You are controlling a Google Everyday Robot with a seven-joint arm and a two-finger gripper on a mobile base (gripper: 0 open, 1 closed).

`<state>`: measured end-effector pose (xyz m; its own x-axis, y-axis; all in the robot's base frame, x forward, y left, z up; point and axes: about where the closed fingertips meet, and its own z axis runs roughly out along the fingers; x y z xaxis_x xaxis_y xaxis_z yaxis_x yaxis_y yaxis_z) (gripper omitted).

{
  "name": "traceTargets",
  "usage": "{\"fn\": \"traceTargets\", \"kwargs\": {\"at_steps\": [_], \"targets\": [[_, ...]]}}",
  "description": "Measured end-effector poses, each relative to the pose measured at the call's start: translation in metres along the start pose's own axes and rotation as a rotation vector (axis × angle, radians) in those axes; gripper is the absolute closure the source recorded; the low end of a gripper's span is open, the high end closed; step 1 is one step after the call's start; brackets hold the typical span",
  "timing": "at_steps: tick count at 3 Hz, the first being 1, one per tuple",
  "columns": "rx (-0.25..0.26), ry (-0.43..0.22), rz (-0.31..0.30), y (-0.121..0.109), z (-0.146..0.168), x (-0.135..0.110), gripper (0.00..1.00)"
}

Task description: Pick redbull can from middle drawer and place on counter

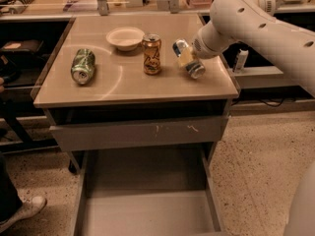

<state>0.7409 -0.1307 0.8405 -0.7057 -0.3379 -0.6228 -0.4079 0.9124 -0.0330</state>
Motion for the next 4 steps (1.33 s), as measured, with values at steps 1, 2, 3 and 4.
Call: {"fn": "traceTargets", "kwargs": {"at_steps": [1, 2, 3, 4], "targets": [[0.015, 0.048, -0.004, -0.0023, 0.0141, 0.0139, 1.0], [0.015, 0.048, -0.004, -0.0023, 0.0141, 0.014, 1.0], [0.015, 0.048, -0.004, -0.0023, 0.0141, 0.014, 0.81], [0.015, 0.048, -0.004, -0.0022, 0.0142, 0.014, 0.58]]}}
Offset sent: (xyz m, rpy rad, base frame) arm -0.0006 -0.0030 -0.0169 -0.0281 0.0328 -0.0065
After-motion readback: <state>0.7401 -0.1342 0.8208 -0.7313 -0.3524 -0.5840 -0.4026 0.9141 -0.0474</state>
